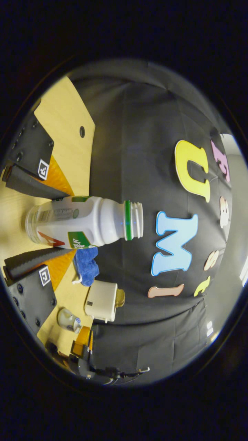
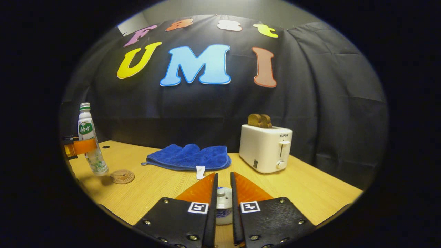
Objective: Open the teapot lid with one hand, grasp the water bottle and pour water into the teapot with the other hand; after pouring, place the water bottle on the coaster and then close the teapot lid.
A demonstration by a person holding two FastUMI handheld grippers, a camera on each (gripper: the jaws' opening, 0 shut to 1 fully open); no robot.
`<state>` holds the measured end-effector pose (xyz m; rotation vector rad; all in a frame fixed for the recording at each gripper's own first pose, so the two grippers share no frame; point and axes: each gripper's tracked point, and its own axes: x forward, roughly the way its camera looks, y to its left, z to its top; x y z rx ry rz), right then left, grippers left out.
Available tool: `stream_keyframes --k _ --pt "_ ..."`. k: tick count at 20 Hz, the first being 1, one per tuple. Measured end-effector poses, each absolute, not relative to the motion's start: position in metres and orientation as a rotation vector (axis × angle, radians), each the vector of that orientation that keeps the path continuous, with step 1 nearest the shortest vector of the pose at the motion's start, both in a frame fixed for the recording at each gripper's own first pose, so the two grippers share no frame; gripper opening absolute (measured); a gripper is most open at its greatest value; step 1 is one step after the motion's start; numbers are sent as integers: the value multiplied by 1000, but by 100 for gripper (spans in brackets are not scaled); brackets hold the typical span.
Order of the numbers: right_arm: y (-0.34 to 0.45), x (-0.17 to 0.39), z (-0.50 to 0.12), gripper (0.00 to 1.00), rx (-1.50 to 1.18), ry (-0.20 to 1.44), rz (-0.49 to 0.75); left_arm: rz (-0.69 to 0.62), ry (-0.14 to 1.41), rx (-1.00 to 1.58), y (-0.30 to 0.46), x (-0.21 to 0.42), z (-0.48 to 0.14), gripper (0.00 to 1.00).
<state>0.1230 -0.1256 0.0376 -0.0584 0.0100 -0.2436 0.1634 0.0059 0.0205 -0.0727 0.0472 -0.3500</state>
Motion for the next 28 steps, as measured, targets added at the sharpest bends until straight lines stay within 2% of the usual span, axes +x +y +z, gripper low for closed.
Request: stream_keyframes --k 1,4,8,9,10,11,12,13,16,17,19,24,25,27,28 --pt "-119 120 46 39 -80 -27 -235 -355 42 -82 5 164 22 81" --pt "-98 113 62 49 -133 -102 -192 -321 28 -54 7 177 29 80" --pt "-77 111 63 49 -135 -111 -125 -334 67 -91 -15 204 21 80" --pt "-75 110 63 49 -120 -111 -115 -321 76 -80 -16 212 18 76" --pt "-75 110 63 49 -104 -111 -110 -310 71 -62 -16 219 18 76" --pt "-76 109 65 49 -94 -113 -112 -309 68 -50 -18 222 17 80" --pt "-79 109 66 49 -90 -116 -120 -318 70 -49 -20 222 17 80" --pt "-81 109 68 49 -86 -119 -127 -327 74 -47 -23 222 16 75" --pt "-83 108 69 49 -71 -124 -131 -323 99 -28 -24 225 6 80" --pt "-83 107 70 49 -62 -125 -129 -318 107 -25 -23 226 2 71" --pt "-84 107 71 49 -55 -128 -127 -316 127 -31 -23 228 -8 80" --pt "-83 108 69 49 -54 -123 -125 -309 121 -3 -24 231 -11 80" --pt "-83 108 70 49 -57 -123 -124 -311 122 12 -25 232 -11 76" --pt "-82 107 70 49 -64 -122 -124 -317 119 23 -27 232 -9 76" --pt "-82 108 69 49 -65 -122 -123 -325 121 17 -28 231 -8 82"
